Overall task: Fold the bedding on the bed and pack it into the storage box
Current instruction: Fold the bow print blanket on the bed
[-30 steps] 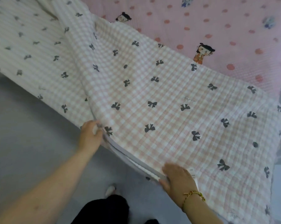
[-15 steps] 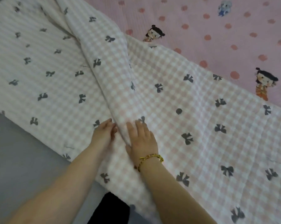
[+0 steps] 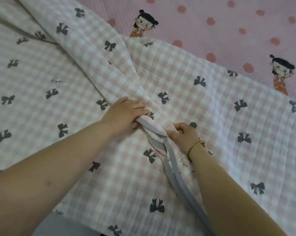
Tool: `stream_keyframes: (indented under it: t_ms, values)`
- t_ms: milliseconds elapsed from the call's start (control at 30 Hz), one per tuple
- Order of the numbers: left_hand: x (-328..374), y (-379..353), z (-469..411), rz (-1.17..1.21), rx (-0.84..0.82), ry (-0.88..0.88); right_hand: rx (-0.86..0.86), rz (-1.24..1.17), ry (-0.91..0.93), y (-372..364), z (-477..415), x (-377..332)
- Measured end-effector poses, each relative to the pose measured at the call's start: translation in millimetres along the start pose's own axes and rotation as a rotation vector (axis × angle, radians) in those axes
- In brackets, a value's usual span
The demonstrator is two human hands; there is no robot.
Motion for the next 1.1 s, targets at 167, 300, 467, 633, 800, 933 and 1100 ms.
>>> stream_keyframes:
  t_ms: [167, 300, 467, 633, 800, 933, 1100]
  values:
    - [-11.6, 22.3, -12.3, -0.06, -0.107, -0.12, 0.011, -0.085, 0.036, 0.5, -3.1, 7.5]
    - [-1.4, 18.8, -10.5, -0.306, -0.088, -0.191, 0.006, -0.094, 0.008, -0.7, 1.0, 9.1]
    - [3.2, 25.7, -13.2, -0.341, -0.04, -0.193, 0.292, 0.171, 0.136, -3.5, 22.2, -5.2]
    - [-3.0, 46.1, -10.2, -0.153, -0.2, 0.002, 0.356, 0.841, 0.564, -45.4, 49.3, -23.2]
    - [-8.5, 65.6, 20.5, -0.055, -0.415, 0.073, -0.034, 0.734, 0.245, -47.2, 47.7, -35.5]
    - [1.9, 32.0, 59.3, -0.126, -0.289, 0.024, -0.083, 0.518, 0.271, -33.8, 64.8, -43.0]
    - [33.5, -15.6, 75.2, 0.004, 0.425, -0.135, -0.105, 0.557, 0.332, -34.5, 77.3, -49.2]
Point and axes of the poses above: each hand's wrist, its own z-axis away from the middle knuckle, its own y-axis out of the back of the hand, x = y × z, the point moved 1 cm from there along -z, towards the middle knuckle, and after that the axes turned 10 degrees about -x, right-handed, at the moved point
